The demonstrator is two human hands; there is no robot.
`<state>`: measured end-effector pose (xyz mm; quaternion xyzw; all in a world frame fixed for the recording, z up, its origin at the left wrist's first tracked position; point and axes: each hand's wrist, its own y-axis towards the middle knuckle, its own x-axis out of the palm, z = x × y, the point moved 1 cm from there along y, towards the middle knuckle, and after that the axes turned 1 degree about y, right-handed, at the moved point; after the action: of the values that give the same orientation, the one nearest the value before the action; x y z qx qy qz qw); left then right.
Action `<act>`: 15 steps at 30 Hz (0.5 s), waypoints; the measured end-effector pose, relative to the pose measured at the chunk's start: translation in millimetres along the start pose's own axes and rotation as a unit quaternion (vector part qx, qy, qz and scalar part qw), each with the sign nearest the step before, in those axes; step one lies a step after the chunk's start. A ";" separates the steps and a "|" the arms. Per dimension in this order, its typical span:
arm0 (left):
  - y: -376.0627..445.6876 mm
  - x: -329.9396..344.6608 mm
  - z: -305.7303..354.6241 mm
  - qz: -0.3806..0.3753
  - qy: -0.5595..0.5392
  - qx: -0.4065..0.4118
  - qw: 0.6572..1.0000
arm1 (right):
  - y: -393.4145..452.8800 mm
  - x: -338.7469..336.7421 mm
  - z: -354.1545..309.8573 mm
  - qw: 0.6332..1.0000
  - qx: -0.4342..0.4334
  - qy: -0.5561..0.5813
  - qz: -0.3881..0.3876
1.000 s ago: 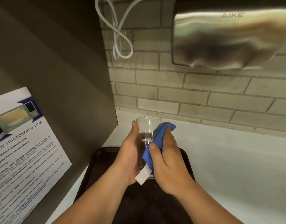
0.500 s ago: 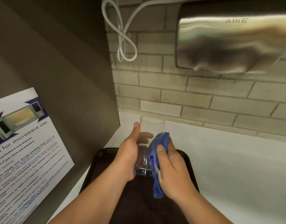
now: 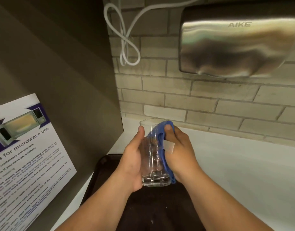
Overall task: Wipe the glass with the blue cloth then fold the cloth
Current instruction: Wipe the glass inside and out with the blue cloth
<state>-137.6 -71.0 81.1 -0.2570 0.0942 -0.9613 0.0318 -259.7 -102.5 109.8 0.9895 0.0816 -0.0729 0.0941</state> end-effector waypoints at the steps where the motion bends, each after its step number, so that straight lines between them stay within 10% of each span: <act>1: 0.1 -0.5 -0.8 0.004 -0.004 -0.008 1.000 | -1.1 -2.3 1.8 0.999 0.027 0.030 -0.033; 5: 1.9 -7.9 -1.1 0.012 -0.011 -0.042 0.999 | -10.1 -11.0 17.9 0.975 0.093 0.054 -0.193; 7: 1.8 -8.9 -3.6 0.014 -0.014 -0.047 0.999 | -11.4 -16.7 28.5 0.985 -0.008 -0.045 -0.167; 15: 1.2 1.7 -11.0 0.010 -0.032 -0.042 0.999 | -1.0 -4.2 24.4 0.994 0.021 0.101 -0.038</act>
<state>-144.6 -70.6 72.3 -0.2874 0.1362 -0.9475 0.0331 -267.2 -106.9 86.6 0.9898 0.1265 0.0226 0.0615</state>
